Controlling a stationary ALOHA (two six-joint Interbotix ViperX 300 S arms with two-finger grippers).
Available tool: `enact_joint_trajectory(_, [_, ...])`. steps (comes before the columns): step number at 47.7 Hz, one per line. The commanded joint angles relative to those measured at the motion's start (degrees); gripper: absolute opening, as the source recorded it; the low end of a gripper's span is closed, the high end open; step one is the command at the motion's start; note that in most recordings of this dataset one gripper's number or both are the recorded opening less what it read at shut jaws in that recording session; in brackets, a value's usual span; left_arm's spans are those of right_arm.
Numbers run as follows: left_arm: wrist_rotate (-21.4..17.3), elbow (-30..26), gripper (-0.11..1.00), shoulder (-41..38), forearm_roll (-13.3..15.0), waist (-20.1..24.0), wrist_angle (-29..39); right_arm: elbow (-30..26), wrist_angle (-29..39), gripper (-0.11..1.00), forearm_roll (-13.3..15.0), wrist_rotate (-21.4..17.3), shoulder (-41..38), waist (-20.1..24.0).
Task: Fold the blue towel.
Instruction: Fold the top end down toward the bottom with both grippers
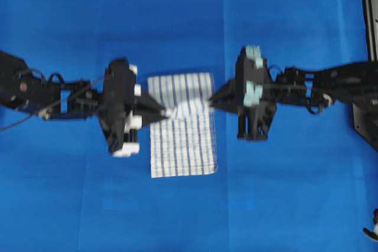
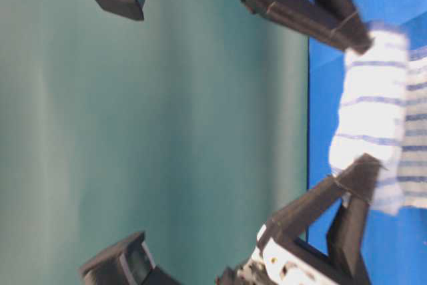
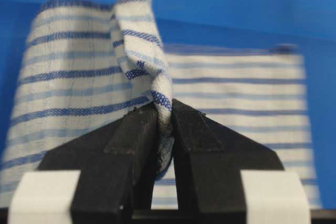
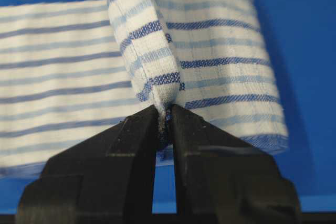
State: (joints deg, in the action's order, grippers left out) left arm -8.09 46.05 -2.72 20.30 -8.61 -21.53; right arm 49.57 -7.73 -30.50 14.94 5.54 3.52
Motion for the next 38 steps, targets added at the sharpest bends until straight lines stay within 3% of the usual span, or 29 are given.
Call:
enact_joint_trajectory(1, [0.79, -0.7, 0.04, 0.7, 0.18, -2.55, -1.67, -0.44, -0.35, 0.14, -1.49, -0.18, 1.05, 2.81])
enact_joint_trajectory(11, [3.52, -0.97, 0.04, -0.79, 0.18, -6.59, -2.9, -0.7, -1.23, 0.14, -3.96, -0.09, -0.18, 7.12])
enact_joint_trajectory(38, [5.89, -2.37, 0.04, -3.78, 0.18, -9.58, -2.72, -2.11, -0.97, 0.14, -5.19, -0.26, -4.22, 10.46])
